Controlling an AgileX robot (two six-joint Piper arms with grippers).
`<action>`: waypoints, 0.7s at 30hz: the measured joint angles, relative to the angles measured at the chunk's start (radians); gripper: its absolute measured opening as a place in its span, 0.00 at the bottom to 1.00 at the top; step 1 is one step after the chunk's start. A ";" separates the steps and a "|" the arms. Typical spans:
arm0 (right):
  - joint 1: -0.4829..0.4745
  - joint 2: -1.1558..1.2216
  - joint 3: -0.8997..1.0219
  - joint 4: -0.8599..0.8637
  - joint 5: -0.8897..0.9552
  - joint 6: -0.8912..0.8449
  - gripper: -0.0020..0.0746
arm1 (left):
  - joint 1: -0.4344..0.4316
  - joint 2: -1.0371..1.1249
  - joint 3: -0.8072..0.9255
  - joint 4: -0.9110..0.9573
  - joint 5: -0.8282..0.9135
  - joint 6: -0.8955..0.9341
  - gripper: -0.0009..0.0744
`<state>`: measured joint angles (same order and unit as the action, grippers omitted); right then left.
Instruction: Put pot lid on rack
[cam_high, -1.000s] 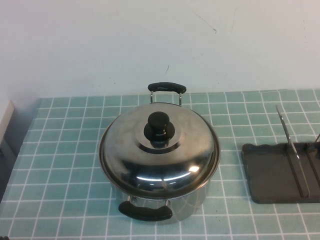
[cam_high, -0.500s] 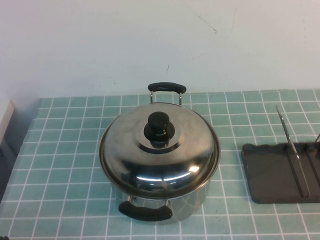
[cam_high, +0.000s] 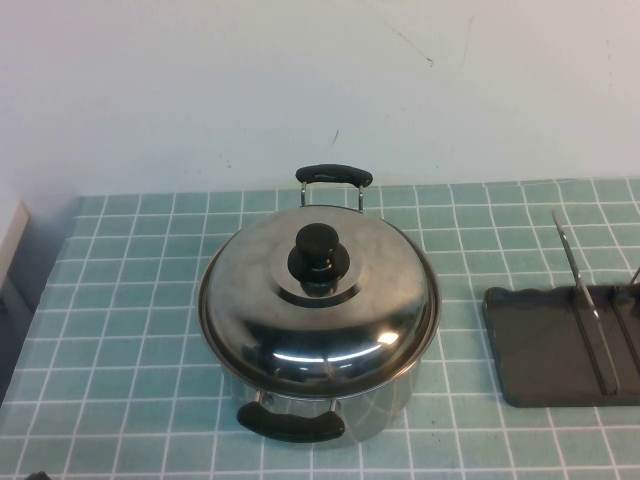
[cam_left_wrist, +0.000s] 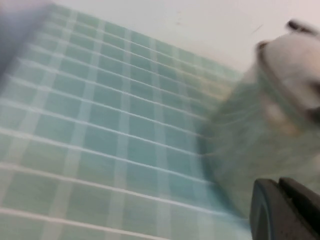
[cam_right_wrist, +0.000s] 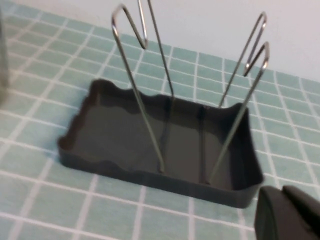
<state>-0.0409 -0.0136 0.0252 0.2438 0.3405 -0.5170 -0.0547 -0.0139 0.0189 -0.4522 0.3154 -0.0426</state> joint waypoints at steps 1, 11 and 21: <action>0.000 0.000 0.002 0.060 0.000 0.006 0.02 | 0.000 0.000 0.000 -0.090 0.000 -0.010 0.01; 0.000 0.000 0.004 0.700 -0.022 0.137 0.02 | -0.002 0.000 0.002 -0.665 -0.127 0.022 0.01; 0.000 0.000 0.004 0.727 -0.034 0.088 0.02 | -0.002 0.000 -0.005 -0.665 -0.151 0.315 0.01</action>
<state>-0.0409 -0.0136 0.0288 0.9712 0.3062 -0.4294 -0.0563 -0.0139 0.0139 -1.1174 0.1642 0.2724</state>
